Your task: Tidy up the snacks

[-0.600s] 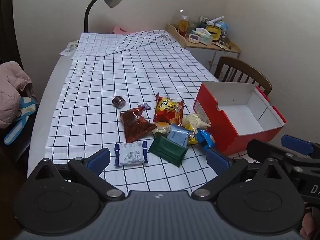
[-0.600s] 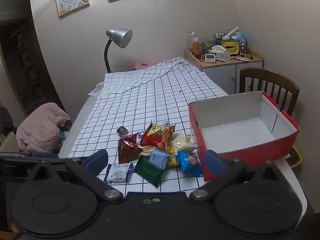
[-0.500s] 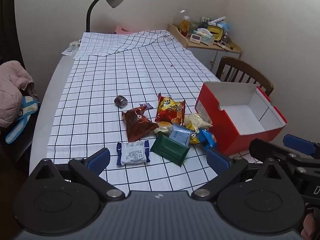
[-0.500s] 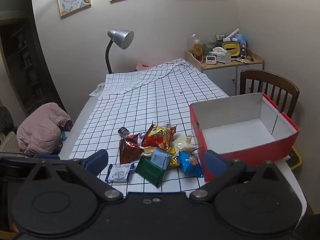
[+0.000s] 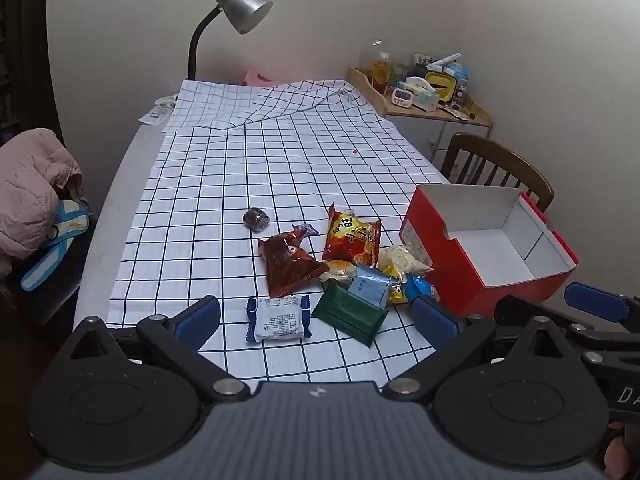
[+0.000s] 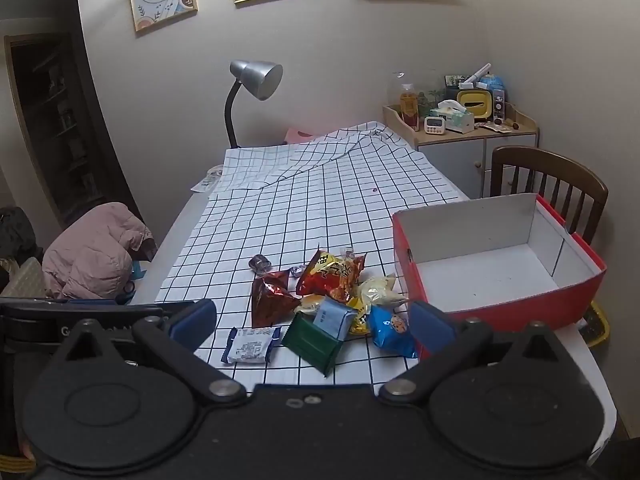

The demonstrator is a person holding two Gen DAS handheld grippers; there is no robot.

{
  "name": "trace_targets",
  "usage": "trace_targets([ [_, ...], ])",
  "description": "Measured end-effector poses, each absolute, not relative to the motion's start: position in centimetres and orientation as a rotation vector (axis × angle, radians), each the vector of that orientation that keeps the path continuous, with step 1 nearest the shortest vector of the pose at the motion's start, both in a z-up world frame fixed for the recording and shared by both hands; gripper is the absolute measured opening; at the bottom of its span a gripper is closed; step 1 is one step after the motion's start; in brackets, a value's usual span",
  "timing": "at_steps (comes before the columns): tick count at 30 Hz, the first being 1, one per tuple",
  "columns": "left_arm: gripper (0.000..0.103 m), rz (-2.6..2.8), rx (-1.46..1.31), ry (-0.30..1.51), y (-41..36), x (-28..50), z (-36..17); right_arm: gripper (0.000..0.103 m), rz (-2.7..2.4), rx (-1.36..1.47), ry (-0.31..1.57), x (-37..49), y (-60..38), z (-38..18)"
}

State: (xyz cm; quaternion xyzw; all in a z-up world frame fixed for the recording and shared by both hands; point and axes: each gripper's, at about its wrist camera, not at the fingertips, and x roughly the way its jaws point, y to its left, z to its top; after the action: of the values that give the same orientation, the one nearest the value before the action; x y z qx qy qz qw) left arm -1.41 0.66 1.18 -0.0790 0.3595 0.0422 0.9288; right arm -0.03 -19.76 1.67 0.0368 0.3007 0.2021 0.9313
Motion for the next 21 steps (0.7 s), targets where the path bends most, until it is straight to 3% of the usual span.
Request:
trace_targets([
  [21,0.103,0.102,-0.141,0.749,0.69,-1.48,0.96,0.103,0.409,0.076,0.644,0.11,-19.70,1.39],
])
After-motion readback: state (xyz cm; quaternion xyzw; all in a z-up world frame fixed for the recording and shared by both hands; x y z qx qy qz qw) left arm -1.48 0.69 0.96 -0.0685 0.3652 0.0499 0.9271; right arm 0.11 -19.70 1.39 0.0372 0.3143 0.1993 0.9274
